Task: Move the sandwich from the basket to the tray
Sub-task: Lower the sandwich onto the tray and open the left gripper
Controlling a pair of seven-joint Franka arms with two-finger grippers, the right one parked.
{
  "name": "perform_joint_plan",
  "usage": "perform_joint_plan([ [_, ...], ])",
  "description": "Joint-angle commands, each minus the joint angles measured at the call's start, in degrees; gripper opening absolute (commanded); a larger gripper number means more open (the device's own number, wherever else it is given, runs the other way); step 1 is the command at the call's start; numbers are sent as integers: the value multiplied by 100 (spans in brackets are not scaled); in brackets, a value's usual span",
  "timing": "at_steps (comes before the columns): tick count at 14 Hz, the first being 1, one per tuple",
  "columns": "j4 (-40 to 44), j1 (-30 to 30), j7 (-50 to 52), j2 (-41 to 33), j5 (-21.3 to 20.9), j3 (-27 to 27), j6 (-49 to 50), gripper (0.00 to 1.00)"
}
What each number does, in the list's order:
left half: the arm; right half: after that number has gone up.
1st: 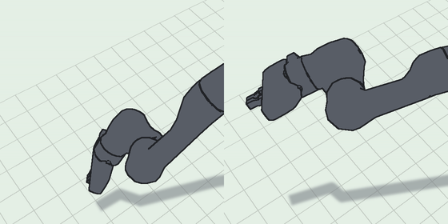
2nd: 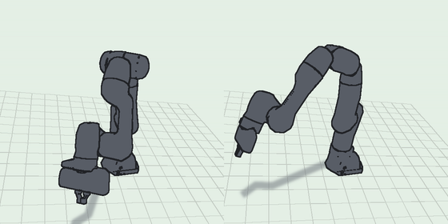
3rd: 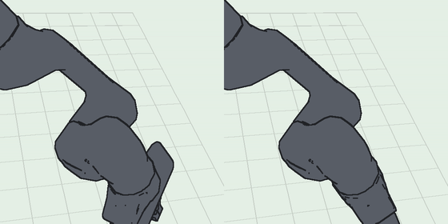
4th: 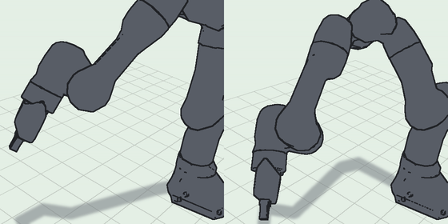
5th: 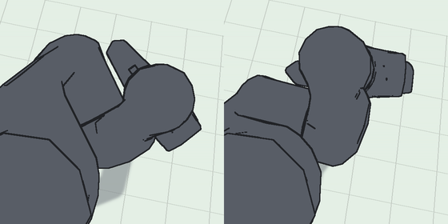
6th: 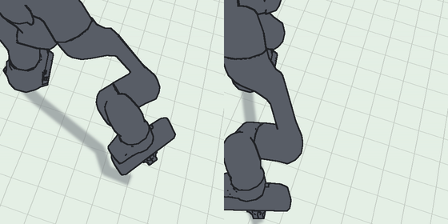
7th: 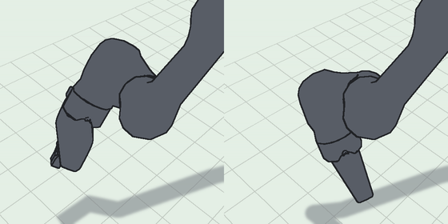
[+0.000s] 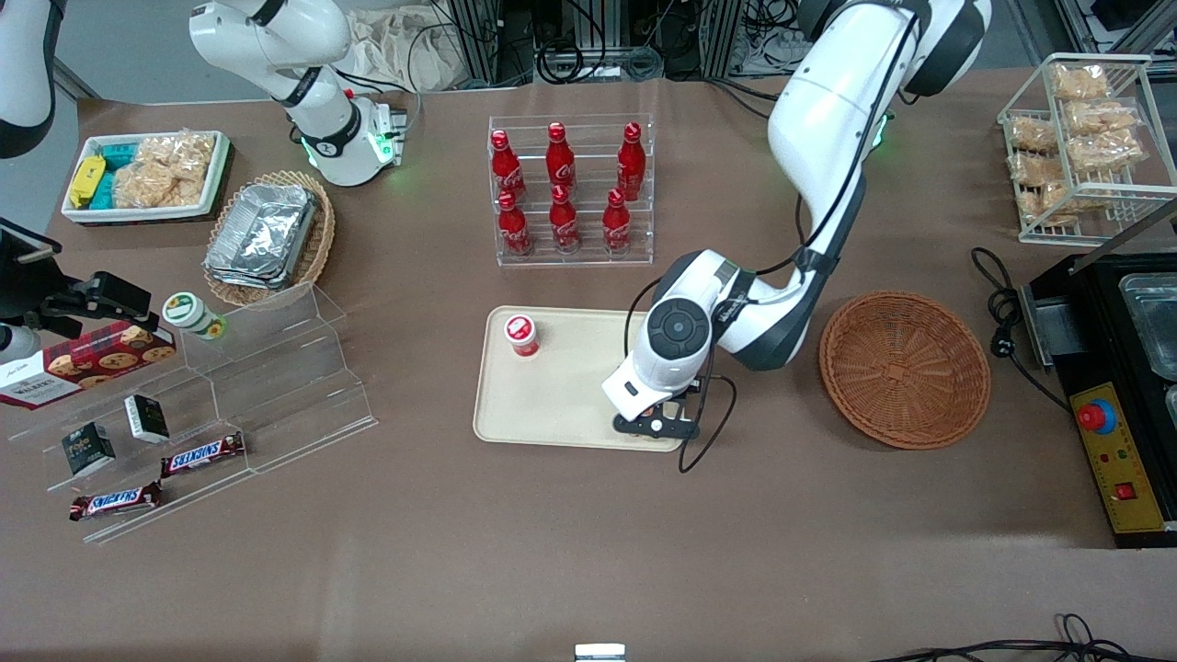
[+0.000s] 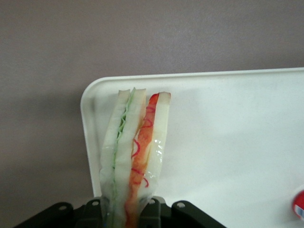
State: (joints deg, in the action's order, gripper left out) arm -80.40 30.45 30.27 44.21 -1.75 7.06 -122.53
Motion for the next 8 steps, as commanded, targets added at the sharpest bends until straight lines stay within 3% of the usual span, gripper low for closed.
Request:
perform_joint_plan([
  [1, 218, 49, 433, 96, -1, -55, 62, 0],
  [3, 218, 57, 514, 158, 16, -55, 62, 5],
  [4, 218, 49, 523, 176, 25, -55, 71, 39],
  [5, 201, 49, 436, 184, -9, -55, 71, 99],
  [8, 174, 75, 497, 97, -10, -55, 132, 100],
])
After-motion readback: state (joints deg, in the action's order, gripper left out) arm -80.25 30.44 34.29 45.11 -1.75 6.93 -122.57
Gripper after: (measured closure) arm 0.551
